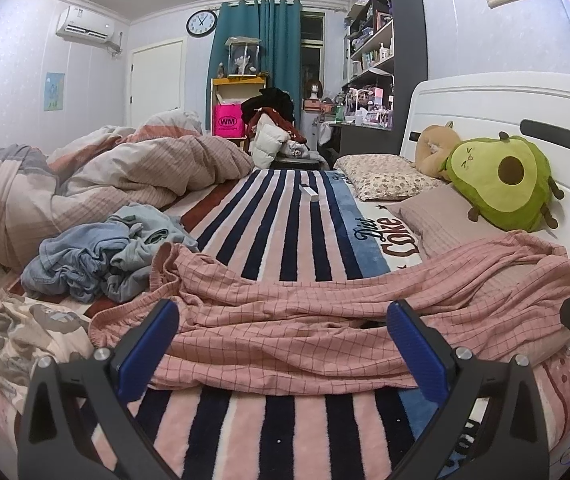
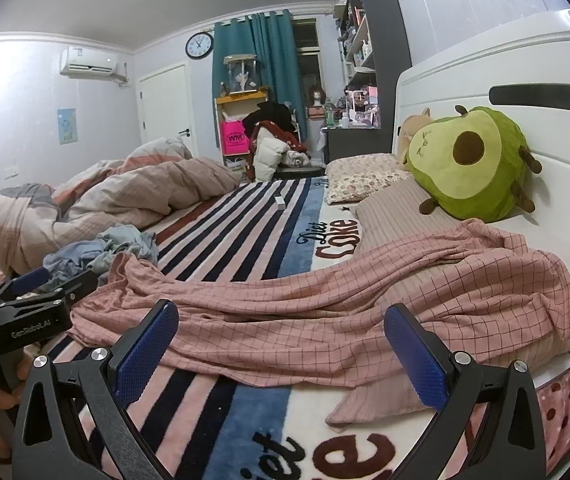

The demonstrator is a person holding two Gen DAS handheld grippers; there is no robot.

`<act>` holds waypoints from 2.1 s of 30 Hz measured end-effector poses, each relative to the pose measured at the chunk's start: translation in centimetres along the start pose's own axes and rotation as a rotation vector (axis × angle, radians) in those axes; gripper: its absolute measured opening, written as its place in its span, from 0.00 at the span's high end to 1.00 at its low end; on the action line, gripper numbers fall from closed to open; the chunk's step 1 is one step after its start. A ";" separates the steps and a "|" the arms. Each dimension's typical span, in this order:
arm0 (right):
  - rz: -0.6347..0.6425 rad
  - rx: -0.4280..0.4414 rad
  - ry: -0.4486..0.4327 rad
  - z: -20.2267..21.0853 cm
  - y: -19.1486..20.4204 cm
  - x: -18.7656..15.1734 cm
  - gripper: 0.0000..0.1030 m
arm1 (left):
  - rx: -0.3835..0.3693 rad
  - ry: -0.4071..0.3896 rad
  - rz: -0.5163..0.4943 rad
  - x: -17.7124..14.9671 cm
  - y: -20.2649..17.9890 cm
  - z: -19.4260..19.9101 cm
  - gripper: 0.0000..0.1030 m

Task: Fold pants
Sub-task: 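Grasp the pink pants fabric with the right gripper while the left gripper grasps another part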

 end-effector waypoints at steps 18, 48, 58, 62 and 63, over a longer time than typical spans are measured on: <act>-0.067 -0.106 0.032 -2.8 -2.8 -2.0 0.00 | 0.119 0.296 0.309 -8.4 11.3 -6.9 0.01; -0.402 -0.203 0.206 -5.8 -19.5 -6.8 0.16 | 0.100 0.164 0.405 -5.5 14.0 -11.1 0.91; -0.359 -0.322 0.176 -6.8 -21.2 -3.5 0.96 | 0.106 0.129 0.376 -3.9 14.7 -9.5 0.91; -0.271 -0.301 0.133 -7.5 -20.5 0.0 0.97 | 0.119 0.121 0.363 -2.5 14.7 -10.3 0.91; -0.250 -0.290 0.128 -7.8 -20.2 0.9 0.97 | 0.125 0.123 0.362 -2.1 14.7 -10.7 0.91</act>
Point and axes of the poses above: each gripper's, at about its wrist camera, not at the fingertips, and z roughly against the way its jaws point, y to its left, x to its top, the point moved 6 cm from there along -z, roughly the way its jaws point, and after that the axes turned 3 degrees about -x, right-handed, at the moved point
